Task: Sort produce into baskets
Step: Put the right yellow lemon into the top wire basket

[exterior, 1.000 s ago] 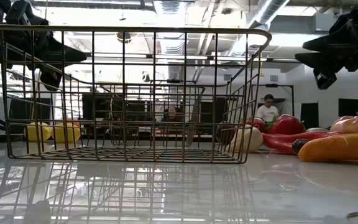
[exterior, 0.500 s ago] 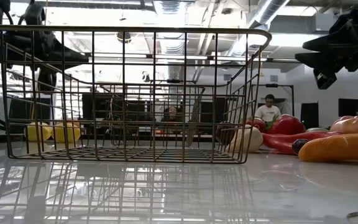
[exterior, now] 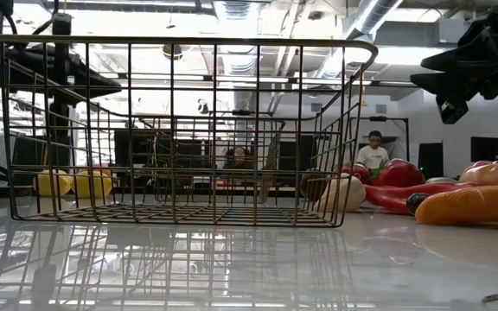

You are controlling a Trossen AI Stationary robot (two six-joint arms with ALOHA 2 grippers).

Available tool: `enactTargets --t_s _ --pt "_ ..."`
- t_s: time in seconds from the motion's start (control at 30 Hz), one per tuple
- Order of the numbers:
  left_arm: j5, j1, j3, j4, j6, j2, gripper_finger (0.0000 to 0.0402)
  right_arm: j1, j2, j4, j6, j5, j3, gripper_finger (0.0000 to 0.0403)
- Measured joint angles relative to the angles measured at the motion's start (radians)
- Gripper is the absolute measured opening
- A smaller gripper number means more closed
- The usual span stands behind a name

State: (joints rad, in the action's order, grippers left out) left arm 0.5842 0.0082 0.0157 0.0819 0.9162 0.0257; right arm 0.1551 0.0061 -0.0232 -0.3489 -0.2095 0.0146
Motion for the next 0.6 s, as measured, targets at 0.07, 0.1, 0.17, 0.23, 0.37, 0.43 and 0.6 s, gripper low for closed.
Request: enactTargets --t_s 0.07,0.1,0.17,0.23,0.37,0.43,0.6 --pt "0.006 0.000 0.000 -0.001 0.076 0.000 0.0000 0.000 0.000 0.000 0.000 0.000 0.000 0.0162" --pt "0.022 0.000 0.000 -0.003 0.098 0.000 0.0000 0.000 0.000 0.000 0.000 0.000 0.000 0.0162" --pt "0.033 0.001 0.000 0.000 0.134 0.000 0.0000 0.000 0.000 -0.008 0.000 0.000 -0.001 0.0162" --pt "0.033 0.001 0.000 0.000 0.174 0.000 0.0000 0.000 0.000 -0.035 0.000 -0.010 -0.003 0.0162" --pt "0.034 0.001 0.000 0.004 0.296 0.000 0.0000 0.000 0.000 -0.139 -0.009 -0.035 -0.005 0.0162" --pt "0.033 0.001 0.000 0.017 0.346 0.000 0.0000 0.000 0.000 -0.205 -0.054 -0.037 -0.005 0.0162" --pt "0.025 0.003 0.000 0.173 0.260 0.000 0.0000 0.000 0.000 -0.328 -0.145 -0.056 -0.004 0.0162"
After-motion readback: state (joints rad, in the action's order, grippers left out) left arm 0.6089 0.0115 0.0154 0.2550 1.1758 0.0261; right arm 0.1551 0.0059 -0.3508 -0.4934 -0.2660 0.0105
